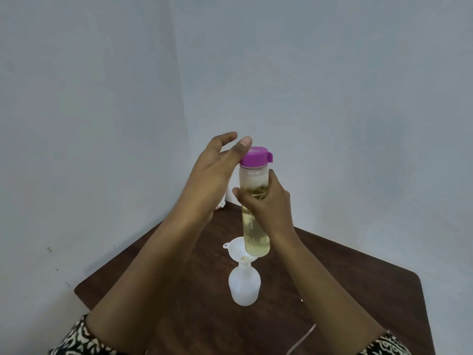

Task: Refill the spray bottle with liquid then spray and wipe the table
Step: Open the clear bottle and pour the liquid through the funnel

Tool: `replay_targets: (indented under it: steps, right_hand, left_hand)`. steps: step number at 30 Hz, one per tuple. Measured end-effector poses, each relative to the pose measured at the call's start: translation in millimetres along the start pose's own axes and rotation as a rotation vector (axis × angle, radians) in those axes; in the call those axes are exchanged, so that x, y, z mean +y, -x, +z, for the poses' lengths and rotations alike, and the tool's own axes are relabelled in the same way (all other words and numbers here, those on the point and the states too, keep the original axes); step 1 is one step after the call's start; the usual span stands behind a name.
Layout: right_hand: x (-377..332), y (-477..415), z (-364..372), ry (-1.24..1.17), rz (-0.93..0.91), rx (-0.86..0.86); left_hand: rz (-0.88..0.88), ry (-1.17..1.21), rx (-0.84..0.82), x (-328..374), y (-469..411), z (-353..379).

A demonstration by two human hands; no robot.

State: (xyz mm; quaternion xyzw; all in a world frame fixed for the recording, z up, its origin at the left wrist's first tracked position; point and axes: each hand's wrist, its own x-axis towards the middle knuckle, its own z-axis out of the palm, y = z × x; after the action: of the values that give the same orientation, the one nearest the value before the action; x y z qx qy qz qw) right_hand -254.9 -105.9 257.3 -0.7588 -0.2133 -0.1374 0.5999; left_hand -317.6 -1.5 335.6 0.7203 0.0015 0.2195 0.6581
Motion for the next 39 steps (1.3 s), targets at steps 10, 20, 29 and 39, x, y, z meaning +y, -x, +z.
replay_targets:
  steps: [10,20,29,39]
  right_hand:
    - [3,-2,-6,-0.067,0.009,-0.068]
    - [19,-9,-6,-0.008,0.077,-0.025]
    - [21,-9,-13,-0.072,0.099,-0.084]
    - [21,-7,-9,-0.050,0.060,-0.128]
  left_hand:
    - [0.058,-0.057,-0.320,5,-34,-18]
    - [-0.115,0.228,-0.239,-27,-34,-8]
    - [-0.067,0.080,-0.442,-25,-56,-15]
    - [0.075,-0.118,-0.430,-29,-62,-6]
